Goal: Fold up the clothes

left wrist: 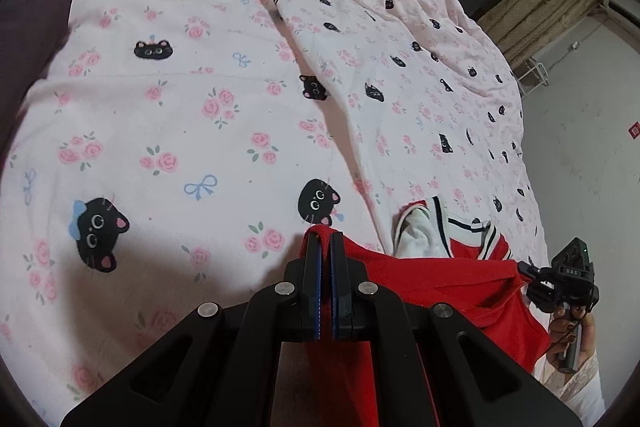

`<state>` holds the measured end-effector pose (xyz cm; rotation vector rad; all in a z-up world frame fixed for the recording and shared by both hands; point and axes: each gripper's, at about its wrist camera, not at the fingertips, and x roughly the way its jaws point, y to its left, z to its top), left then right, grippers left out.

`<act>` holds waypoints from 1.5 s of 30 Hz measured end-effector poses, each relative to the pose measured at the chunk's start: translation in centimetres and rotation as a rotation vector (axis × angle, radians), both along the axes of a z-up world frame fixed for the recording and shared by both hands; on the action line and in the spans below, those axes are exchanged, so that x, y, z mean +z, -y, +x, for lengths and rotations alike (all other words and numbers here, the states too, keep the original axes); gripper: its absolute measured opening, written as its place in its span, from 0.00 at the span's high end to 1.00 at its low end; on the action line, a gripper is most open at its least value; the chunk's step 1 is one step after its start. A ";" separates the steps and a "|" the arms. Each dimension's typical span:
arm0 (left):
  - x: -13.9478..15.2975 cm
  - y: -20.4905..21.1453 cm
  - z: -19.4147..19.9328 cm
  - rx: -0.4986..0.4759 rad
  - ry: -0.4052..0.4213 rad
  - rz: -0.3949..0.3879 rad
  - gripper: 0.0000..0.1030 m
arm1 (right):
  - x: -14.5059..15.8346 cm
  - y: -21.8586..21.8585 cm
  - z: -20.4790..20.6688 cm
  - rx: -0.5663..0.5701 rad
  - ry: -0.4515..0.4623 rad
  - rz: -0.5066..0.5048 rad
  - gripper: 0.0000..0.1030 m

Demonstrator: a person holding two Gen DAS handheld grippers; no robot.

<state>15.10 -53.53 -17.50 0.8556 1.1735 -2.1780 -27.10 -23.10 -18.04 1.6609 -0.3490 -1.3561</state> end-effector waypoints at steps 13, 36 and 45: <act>-2.0 4.5 4.8 0.272 -0.330 0.264 0.68 | -1.6 0.7 -1.9 -0.091 0.132 -0.009 0.91; 6.4 -9.8 -2.5 -0.168 0.008 -0.283 0.66 | 10.0 4.4 8.4 0.319 -0.636 0.147 0.38; 4.4 -9.0 -0.4 -0.178 0.155 -0.198 0.65 | 11.0 6.8 18.9 0.678 -0.984 0.144 0.40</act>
